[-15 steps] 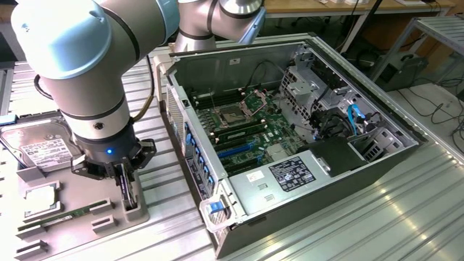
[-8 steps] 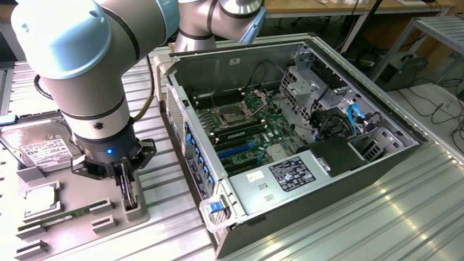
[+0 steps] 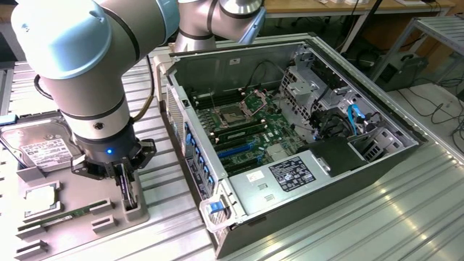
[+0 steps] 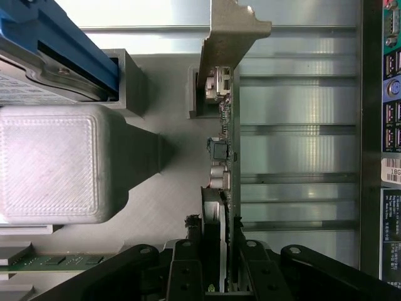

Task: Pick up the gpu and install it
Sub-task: 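Pick up the gpu and move the gpu toward the slot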

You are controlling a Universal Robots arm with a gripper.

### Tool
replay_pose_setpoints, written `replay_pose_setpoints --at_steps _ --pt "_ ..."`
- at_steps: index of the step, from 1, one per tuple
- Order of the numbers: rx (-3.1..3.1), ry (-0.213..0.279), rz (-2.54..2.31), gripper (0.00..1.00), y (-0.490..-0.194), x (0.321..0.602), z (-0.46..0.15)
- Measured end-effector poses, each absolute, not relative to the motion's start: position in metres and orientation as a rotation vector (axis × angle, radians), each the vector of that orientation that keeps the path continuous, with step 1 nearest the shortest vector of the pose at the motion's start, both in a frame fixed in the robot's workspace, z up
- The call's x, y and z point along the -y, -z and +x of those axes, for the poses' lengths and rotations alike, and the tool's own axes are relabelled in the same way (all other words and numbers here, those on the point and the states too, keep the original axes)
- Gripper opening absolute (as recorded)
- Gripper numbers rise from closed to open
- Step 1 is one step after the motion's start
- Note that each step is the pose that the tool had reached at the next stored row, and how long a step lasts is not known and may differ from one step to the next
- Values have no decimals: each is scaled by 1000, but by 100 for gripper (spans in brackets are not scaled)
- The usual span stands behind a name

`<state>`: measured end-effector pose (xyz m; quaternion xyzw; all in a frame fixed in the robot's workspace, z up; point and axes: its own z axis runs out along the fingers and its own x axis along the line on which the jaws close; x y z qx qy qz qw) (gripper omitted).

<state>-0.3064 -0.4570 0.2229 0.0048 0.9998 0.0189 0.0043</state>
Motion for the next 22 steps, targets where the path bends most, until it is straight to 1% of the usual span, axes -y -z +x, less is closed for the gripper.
replay_pose_setpoints --at_steps 9,22 --pt "-3132 -59 15 27 -224 457 -306" --pt "-3132 -58 15 27 -247 457 -306"
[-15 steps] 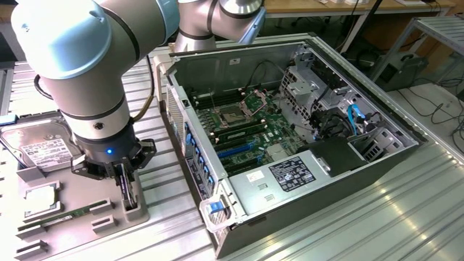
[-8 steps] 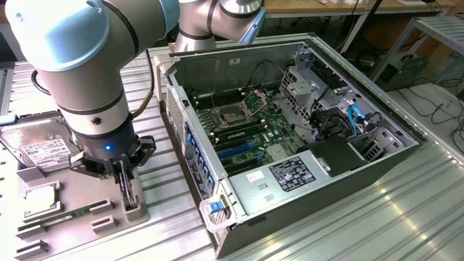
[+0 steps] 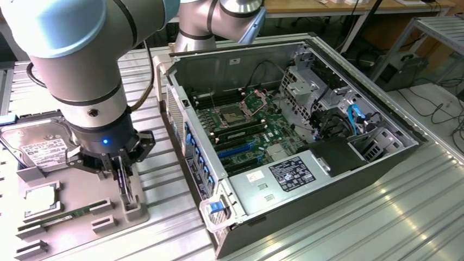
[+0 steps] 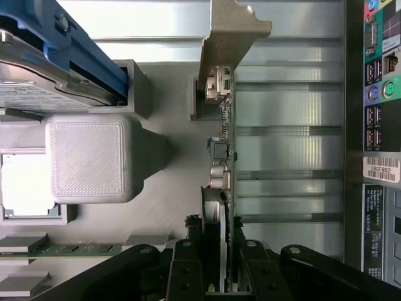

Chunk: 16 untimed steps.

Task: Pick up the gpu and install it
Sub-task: 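Pick up the gpu and move the gpu toward the slot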

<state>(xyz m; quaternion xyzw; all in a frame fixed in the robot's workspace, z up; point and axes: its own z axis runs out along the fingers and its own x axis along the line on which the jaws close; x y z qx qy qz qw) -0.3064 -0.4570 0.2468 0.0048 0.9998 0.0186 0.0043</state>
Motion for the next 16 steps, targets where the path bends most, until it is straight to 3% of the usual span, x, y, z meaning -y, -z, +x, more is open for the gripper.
replay_pose_setpoints --at_steps 16 --pt "-3132 -58 15 27 -277 457 -306"
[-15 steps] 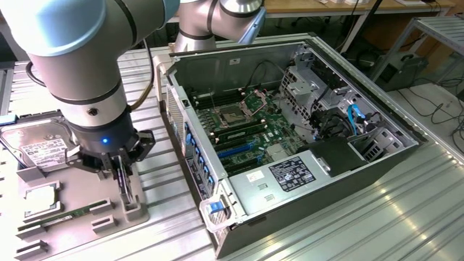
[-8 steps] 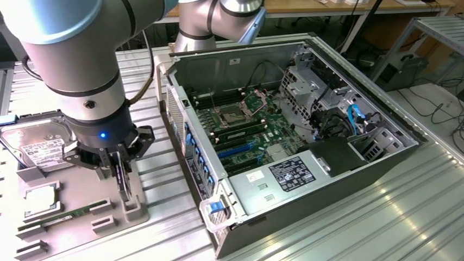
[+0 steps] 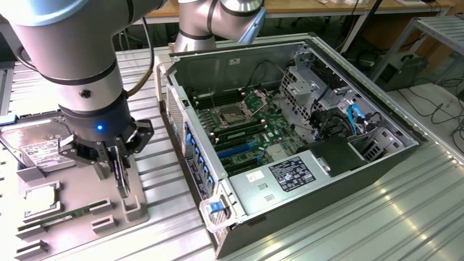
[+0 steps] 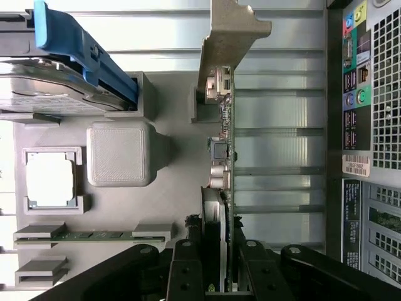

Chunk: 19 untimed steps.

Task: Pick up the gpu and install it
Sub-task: 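Pick up the gpu and move the gpu toward the slot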

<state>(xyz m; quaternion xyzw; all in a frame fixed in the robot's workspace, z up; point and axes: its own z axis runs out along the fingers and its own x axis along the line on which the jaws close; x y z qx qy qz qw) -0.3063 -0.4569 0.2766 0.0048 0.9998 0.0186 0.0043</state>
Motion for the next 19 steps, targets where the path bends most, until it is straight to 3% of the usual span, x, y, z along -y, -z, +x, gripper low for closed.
replay_pose_setpoints --at_steps 19 --pt "-3132 -49 15 27 -318 457 -306"
